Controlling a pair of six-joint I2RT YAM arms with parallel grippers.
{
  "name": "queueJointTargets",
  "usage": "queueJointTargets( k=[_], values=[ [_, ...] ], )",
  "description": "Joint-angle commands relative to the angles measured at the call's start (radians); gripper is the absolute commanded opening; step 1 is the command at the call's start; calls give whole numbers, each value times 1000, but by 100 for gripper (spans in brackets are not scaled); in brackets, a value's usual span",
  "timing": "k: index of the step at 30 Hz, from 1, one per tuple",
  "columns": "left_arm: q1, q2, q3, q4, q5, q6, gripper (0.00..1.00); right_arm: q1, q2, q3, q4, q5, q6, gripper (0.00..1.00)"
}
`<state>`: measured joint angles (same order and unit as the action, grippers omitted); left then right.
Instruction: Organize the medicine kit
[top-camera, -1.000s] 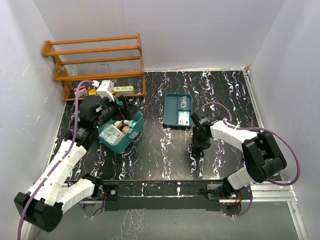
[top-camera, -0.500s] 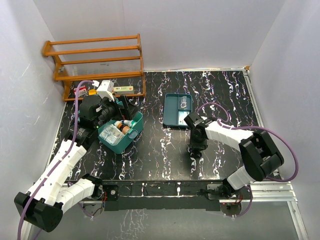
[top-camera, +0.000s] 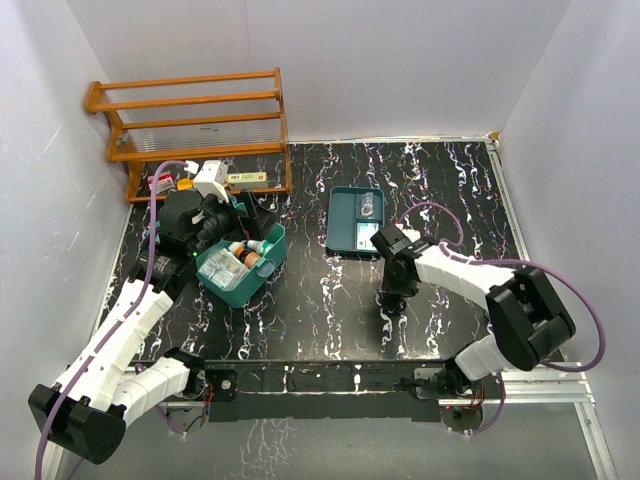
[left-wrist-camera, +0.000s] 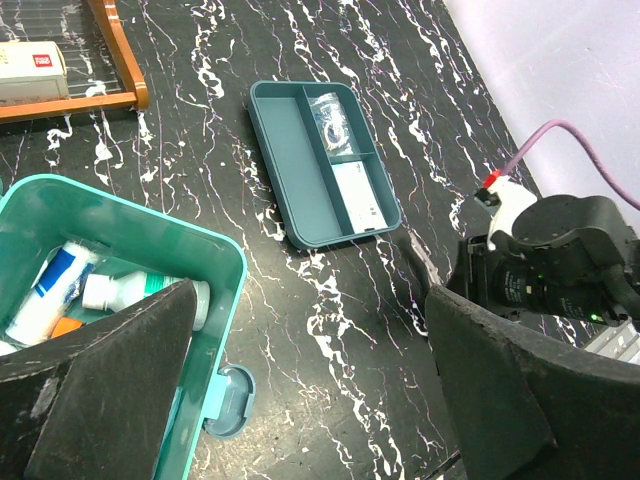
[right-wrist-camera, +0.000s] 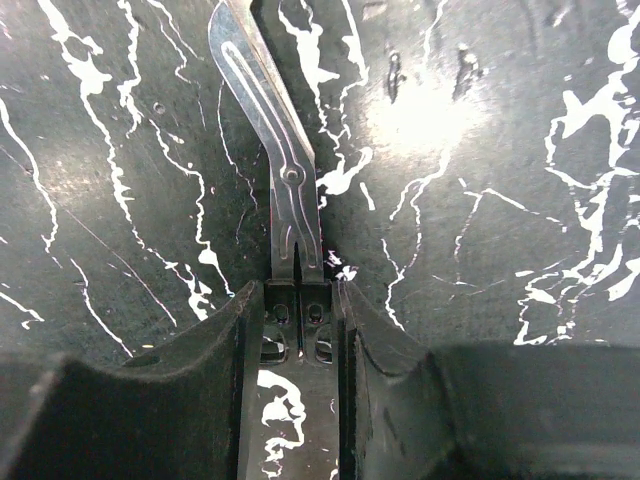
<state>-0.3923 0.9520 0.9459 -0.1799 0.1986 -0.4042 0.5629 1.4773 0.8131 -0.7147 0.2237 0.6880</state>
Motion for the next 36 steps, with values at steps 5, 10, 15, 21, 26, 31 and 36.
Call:
queueJointTargets(
  k=[5,10,15,21,26,31,36],
  values=[
    [-3,-25,7,0,2,11,96,6,-149,-6,98,91,37,13],
    [-3,-41,8,-16,-6,15,96,6,-199,-5,140,93,55,13],
    [-3,-48,4,-11,-11,14,96,6,-179,66,191,33,60,14],
    [-3,-40,29,-33,-19,28,96,7,-41,209,267,17,75,14],
    [-4,-56,26,-48,-35,30,96,25,107,359,320,29,62,14],
    [-3,-60,28,-62,-44,30,96,28,250,475,334,43,63,14],
    [-4,-64,29,-67,-49,25,96,27,378,565,330,57,58,14]
  ],
)
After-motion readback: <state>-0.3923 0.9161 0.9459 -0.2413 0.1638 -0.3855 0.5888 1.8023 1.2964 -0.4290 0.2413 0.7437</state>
